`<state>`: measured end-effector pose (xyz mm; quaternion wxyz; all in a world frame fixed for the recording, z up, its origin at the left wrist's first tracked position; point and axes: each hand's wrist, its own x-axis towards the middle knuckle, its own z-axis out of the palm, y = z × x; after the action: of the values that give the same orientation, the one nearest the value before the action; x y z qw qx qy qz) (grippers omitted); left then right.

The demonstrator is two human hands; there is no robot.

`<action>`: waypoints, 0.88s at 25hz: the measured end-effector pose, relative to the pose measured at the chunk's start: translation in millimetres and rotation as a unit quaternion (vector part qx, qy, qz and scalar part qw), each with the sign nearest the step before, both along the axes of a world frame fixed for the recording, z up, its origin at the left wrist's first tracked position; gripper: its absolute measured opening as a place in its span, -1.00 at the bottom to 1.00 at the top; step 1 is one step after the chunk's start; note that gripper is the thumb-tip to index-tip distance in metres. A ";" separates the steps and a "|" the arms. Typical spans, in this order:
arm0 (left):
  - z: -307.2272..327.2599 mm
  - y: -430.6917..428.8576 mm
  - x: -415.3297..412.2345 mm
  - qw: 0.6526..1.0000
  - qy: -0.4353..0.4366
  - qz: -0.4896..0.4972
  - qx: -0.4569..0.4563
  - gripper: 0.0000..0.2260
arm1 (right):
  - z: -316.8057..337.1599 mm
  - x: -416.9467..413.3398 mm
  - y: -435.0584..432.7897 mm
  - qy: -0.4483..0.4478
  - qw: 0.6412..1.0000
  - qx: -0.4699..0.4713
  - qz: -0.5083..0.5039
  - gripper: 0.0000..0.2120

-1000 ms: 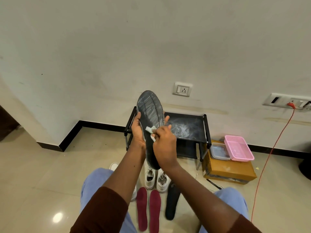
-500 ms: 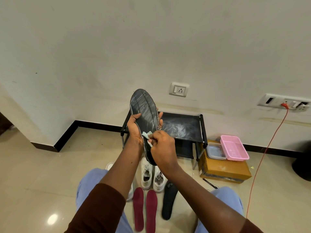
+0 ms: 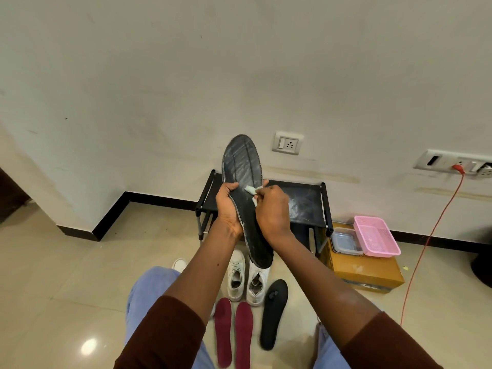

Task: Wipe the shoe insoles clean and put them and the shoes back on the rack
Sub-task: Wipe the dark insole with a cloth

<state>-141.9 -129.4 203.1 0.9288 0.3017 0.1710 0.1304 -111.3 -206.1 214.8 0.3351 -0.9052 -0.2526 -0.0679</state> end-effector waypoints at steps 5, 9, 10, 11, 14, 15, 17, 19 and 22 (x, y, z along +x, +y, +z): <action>1.7 9.8 0.7 0.999 -0.028 0.023 -0.040 -0.42 | -2.2 -11.3 -7.4 0.039 0.999 0.024 0.008 -0.77; -13.5 21.5 7.0 0.998 -0.039 0.024 -0.039 -0.35 | -14.9 -34.0 -20.5 0.117 0.991 0.069 0.014 -0.79; -16.0 22.9 7.9 0.997 -0.055 0.019 -0.049 -0.35 | -17.5 -36.0 -21.8 0.129 0.988 0.085 0.009 -0.80; -15.6 22.2 7.3 0.997 -0.061 0.018 -0.049 -0.36 | -18.3 -36.2 -22.3 0.135 0.986 0.096 0.001 -0.80; -11.9 17.6 7.9 0.996 -0.074 0.004 -0.056 -0.39 | -14.0 -29.5 -19.6 0.118 0.987 0.101 -0.028 -0.81; -9.7 16.9 7.4 0.995 -0.081 0.002 -0.061 -0.38 | -11.4 -26.1 -18.0 0.106 0.989 0.099 -0.034 -0.81; -8.8 16.7 6.3 0.991 -0.108 0.002 -0.076 -0.34 | -7.3 -18.5 -11.7 0.084 0.991 0.101 -0.035 -0.81; -9.6 15.3 4.6 0.992 -0.106 -0.006 -0.072 -0.36 | -4.7 -10.3 -4.3 0.064 0.992 0.099 -0.035 -0.82; -8.7 12.3 3.5 0.991 -0.122 -0.010 -0.061 -0.40 | -5.3 1.1 1.9 0.051 0.995 0.085 -0.017 -0.82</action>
<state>-138.4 -117.1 194.4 0.9606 0.2282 0.0614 0.1462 -110.2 -204.3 209.5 0.4222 -0.8798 -0.2130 -0.0487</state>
